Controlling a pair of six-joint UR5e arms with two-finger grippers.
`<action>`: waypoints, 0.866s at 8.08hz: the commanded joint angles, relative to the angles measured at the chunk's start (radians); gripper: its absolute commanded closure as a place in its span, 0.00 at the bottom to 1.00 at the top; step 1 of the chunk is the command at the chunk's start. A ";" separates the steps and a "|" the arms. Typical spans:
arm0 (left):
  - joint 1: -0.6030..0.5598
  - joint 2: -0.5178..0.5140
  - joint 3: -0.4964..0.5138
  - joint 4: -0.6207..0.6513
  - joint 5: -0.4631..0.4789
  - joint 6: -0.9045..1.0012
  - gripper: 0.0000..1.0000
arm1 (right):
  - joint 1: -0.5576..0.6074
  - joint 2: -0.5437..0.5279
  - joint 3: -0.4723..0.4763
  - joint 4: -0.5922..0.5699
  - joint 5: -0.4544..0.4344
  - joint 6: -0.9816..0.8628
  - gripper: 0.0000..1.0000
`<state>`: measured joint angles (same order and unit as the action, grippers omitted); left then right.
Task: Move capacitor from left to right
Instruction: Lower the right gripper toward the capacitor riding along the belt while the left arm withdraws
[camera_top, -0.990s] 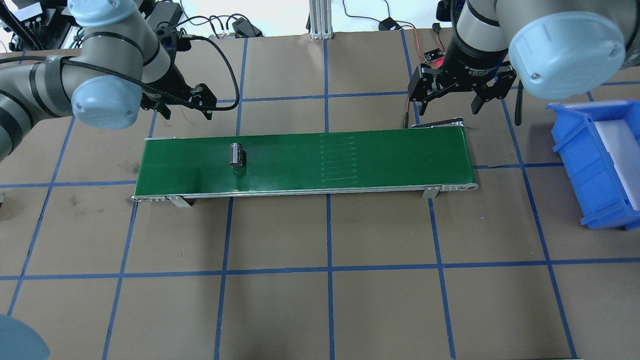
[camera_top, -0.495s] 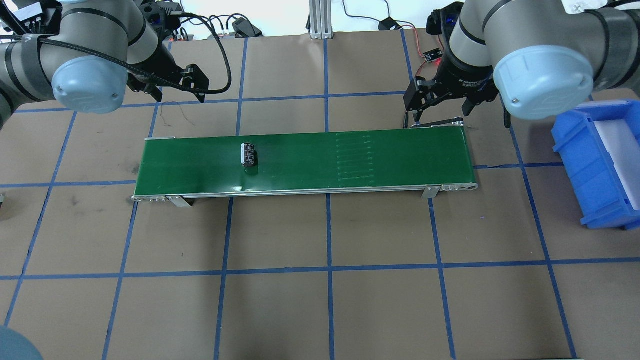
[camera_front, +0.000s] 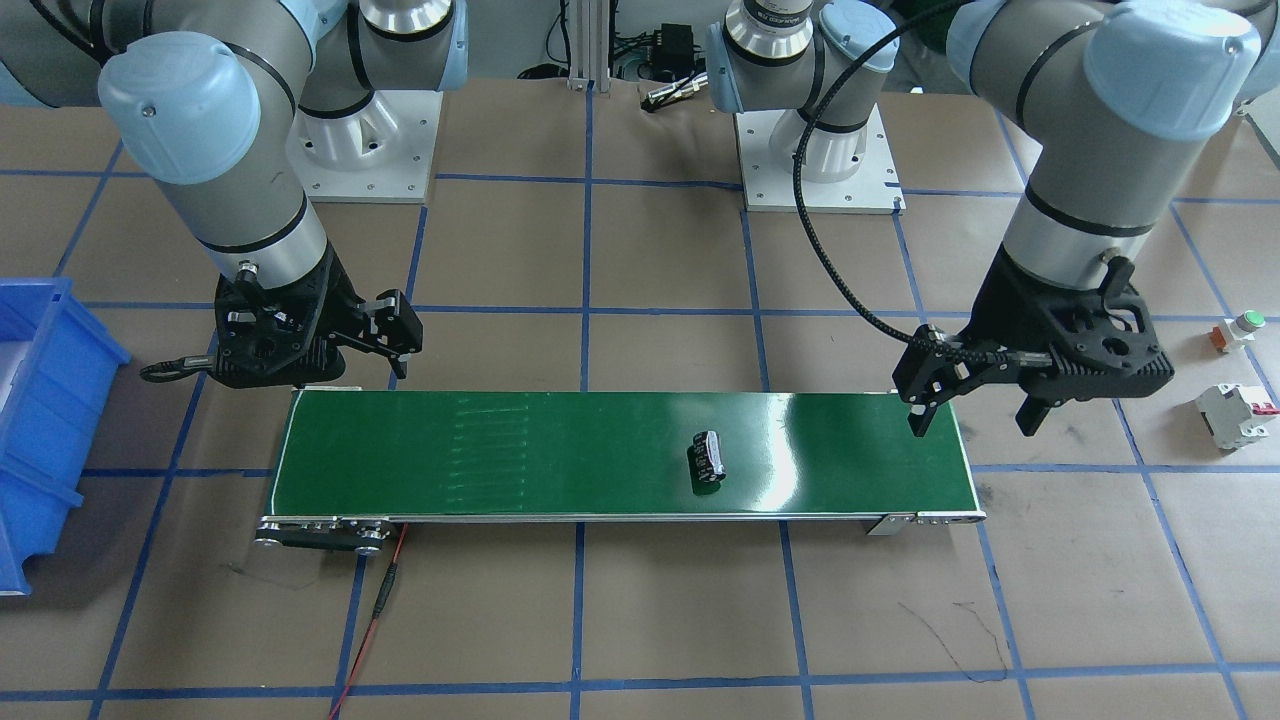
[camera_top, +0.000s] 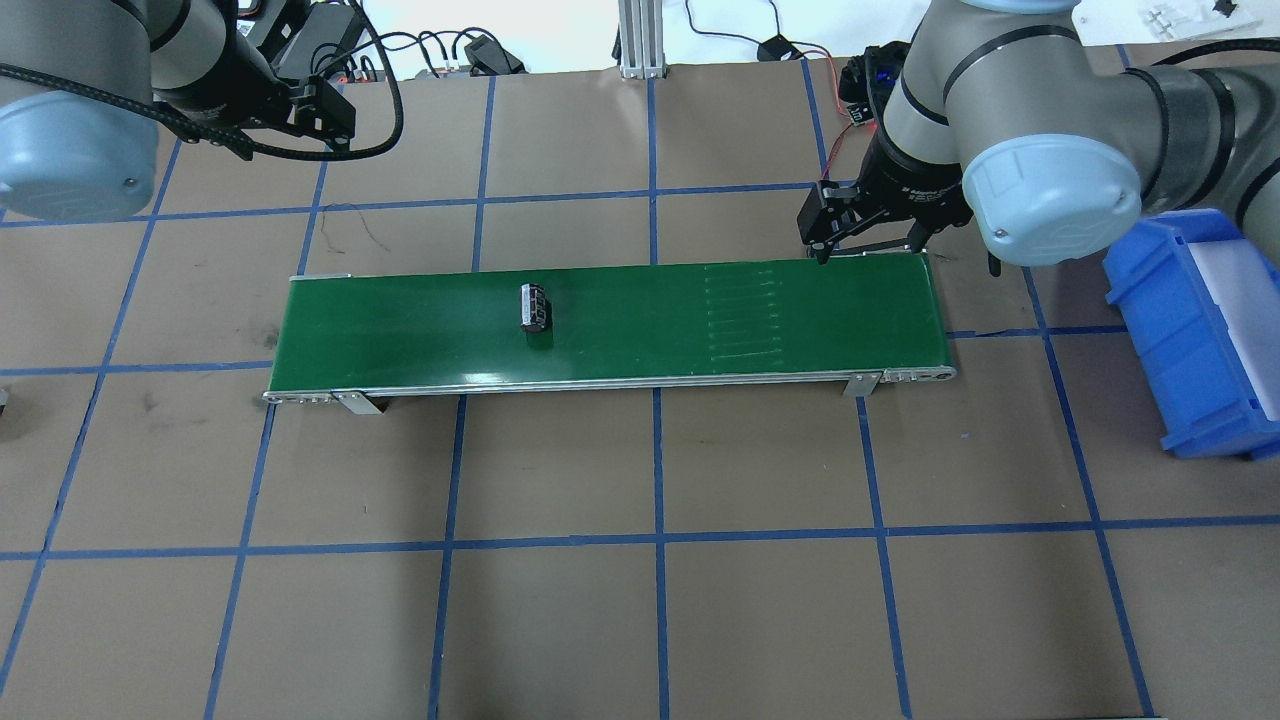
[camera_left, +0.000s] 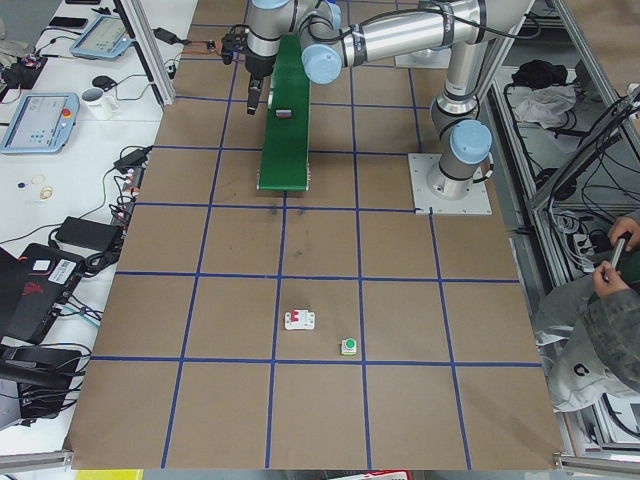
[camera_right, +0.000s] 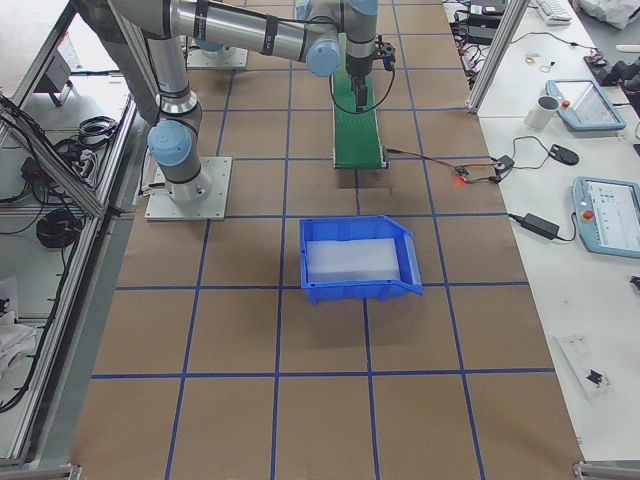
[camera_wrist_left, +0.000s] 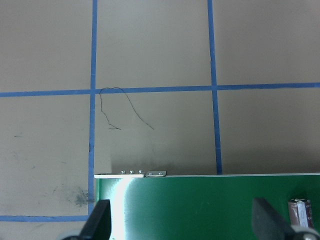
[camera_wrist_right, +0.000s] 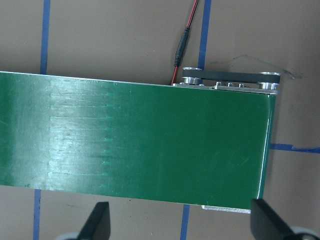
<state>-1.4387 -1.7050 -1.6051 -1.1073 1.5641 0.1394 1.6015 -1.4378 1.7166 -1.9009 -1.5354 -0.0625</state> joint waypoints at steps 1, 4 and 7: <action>0.001 0.047 -0.003 -0.005 0.007 -0.004 0.00 | 0.000 0.027 0.020 -0.001 0.079 0.007 0.00; -0.005 0.051 -0.004 -0.100 0.002 -0.003 0.00 | 0.000 0.117 0.020 -0.096 0.112 0.009 0.00; -0.049 0.056 -0.006 -0.248 -0.002 -0.038 0.00 | 0.000 0.183 0.032 -0.188 0.119 0.012 0.00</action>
<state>-1.4601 -1.6498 -1.6104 -1.2618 1.5657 0.1260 1.6014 -1.3005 1.7413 -2.0299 -1.4235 -0.0515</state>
